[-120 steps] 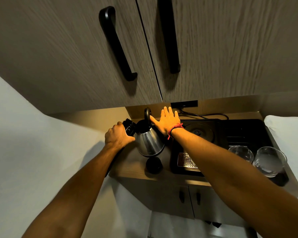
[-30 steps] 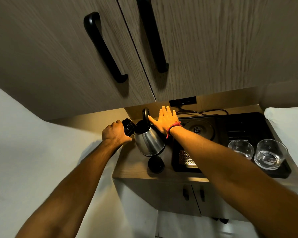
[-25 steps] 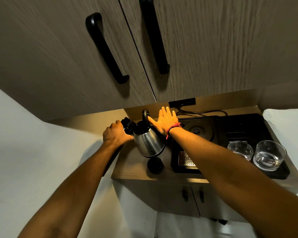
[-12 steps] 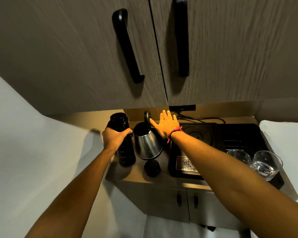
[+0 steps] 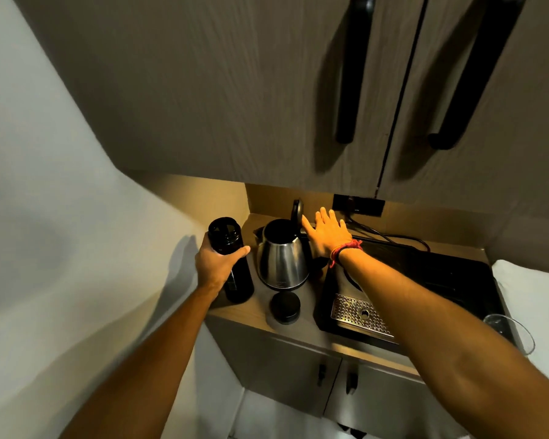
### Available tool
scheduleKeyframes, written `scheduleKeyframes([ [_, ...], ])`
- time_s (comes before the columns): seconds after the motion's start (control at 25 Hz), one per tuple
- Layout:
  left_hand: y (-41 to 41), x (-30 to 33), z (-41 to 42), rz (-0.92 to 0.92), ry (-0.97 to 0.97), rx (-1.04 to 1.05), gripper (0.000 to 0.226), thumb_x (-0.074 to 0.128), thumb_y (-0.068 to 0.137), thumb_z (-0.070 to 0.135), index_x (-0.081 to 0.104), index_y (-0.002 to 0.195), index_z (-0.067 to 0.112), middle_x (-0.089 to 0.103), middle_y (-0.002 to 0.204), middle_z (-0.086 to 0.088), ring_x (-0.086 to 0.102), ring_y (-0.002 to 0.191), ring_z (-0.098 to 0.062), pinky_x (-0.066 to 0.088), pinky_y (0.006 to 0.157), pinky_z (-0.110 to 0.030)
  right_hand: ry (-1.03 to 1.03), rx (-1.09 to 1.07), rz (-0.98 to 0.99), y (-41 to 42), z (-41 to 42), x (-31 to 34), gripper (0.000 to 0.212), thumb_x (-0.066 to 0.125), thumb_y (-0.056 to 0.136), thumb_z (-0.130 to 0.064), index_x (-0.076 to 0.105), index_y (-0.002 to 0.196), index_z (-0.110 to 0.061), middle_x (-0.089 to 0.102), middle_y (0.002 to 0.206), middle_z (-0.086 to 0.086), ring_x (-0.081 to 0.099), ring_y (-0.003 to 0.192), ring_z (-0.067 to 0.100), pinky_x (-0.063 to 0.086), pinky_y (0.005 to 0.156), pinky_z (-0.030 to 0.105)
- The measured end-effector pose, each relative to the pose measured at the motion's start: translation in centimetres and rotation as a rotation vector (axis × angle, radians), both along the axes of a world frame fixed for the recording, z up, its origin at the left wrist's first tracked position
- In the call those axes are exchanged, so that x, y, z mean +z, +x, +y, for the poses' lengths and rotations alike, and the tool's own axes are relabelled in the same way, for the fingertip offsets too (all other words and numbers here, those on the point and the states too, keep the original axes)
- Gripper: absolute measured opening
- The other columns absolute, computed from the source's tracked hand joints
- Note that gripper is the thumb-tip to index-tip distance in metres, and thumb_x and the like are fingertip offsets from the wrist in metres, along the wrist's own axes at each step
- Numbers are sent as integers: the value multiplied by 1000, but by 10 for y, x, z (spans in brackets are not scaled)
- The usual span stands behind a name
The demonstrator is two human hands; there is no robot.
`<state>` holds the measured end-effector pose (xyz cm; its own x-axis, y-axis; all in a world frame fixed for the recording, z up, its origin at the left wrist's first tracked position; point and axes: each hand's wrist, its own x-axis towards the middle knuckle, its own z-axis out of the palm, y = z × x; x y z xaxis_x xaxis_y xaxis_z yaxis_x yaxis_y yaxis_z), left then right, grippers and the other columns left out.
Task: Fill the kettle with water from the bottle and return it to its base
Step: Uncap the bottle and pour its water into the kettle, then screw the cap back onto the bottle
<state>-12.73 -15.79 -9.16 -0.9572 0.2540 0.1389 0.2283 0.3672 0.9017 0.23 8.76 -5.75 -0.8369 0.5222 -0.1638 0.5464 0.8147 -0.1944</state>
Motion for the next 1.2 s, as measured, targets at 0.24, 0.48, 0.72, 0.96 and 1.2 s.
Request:
scheduleKeyframes([
  [0.24,-5,15,-4,35,40,-76,105,90,50,61,42,135,21,55,132,-3,54,123,-26,49,101,-42,121,132,-60,0,-4,0,75,46,97,-28,0,156,-28,1,163,24,0,151,44,16,119,61],
  [0.48,-4,80,1,676,-200,-102,97,75,67,71,38,141,19,41,142,-7,38,130,-25,37,107,-40,160,124,-66,1,-6,2,78,51,96,-27,1,156,-27,2,163,25,1,151,44,18,119,61],
  [0.72,73,20,34,710,-955,-848,50,50,95,52,50,126,14,57,119,-11,56,108,-30,48,79,-40,176,114,-63,2,-12,1,73,45,98,-29,1,157,-25,4,163,25,2,151,44,19,119,61],
  [0.96,98,-62,32,324,-1130,-736,93,66,81,61,25,149,13,41,144,-18,46,128,-38,47,96,-53,83,2,-38,2,-12,2,63,27,101,-41,8,158,-22,3,165,20,1,153,39,13,122,57],
  [1.2,65,4,22,722,-945,-833,82,63,69,66,41,129,15,54,116,-4,55,104,-25,53,71,-42,27,-55,-23,4,-10,6,65,20,101,-47,12,158,-17,2,166,16,-1,154,34,9,123,55],
])
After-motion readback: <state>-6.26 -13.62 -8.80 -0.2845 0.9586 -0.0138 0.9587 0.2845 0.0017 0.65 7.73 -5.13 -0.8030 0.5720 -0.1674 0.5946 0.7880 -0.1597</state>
